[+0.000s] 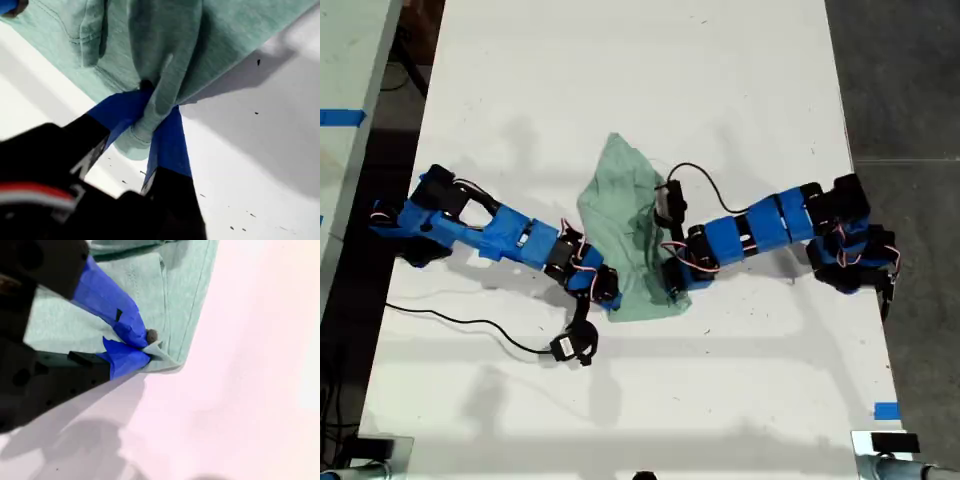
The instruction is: Fold t shirt
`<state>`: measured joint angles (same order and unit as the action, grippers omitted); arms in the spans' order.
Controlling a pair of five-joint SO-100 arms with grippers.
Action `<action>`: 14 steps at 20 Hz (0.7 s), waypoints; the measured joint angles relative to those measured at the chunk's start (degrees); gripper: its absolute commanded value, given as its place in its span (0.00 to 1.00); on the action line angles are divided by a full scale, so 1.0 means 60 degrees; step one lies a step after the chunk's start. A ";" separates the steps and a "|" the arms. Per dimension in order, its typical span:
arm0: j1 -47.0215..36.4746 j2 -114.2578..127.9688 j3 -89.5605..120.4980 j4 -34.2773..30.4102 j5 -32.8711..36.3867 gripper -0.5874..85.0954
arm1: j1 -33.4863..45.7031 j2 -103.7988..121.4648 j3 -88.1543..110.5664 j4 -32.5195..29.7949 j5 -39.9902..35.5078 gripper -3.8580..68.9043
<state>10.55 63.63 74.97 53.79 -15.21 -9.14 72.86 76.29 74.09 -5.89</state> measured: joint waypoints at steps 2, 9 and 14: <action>0.0000 -0.0029 -0.0176 0.0117 0.0176 0.01 | -0.0059 -0.0015 -0.0146 0.0117 -0.0029 0.04; 0.0000 -0.0557 -0.1348 0.1406 0.0322 0.25 | -0.0132 -0.0220 -0.0381 0.0337 0.0000 0.04; 0.0059 -0.0615 -0.2271 0.2842 0.0190 0.26 | -0.0132 -0.0264 -0.0396 0.0352 0.0000 0.04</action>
<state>10.90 59.94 61.35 70.84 -14.06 -9.93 71.28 73.92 76.20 -5.89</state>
